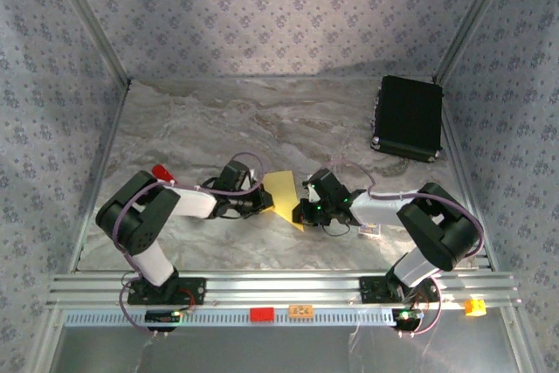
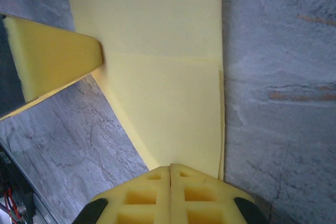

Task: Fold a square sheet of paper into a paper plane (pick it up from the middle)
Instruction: Third fold the triangle at the center of the table.

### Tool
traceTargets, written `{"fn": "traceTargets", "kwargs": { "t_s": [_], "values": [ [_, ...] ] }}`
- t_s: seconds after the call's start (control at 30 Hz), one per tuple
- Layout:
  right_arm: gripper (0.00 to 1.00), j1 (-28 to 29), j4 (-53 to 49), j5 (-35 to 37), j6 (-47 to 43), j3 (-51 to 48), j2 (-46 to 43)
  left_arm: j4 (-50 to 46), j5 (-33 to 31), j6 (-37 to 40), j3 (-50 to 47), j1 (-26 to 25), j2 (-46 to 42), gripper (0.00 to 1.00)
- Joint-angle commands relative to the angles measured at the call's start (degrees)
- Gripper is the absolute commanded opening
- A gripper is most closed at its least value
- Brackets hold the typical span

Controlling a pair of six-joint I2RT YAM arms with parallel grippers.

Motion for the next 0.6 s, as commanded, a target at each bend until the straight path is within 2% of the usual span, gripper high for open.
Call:
{"fn": "traceTargets", "kwargs": {
  "t_s": [0.0,0.3,0.57],
  "values": [
    [0.02,-0.4,-6.4,1.7,0.8,-2.5,1.4,-2.6,-1.0,2.7,-0.9,2.4,-0.5,0.04],
    [0.02,-0.4,-6.4,1.9,0.7,-2.4,1.1,-5.8,-1.7,2.4,0.1,3.7,-4.5,0.07],
    [0.02,-0.5,-6.2,2.0,0.8,-2.4,0.9,-8.2,-2.8,2.6,3.7,-0.2,-6.1,0.10]
  ]
}}
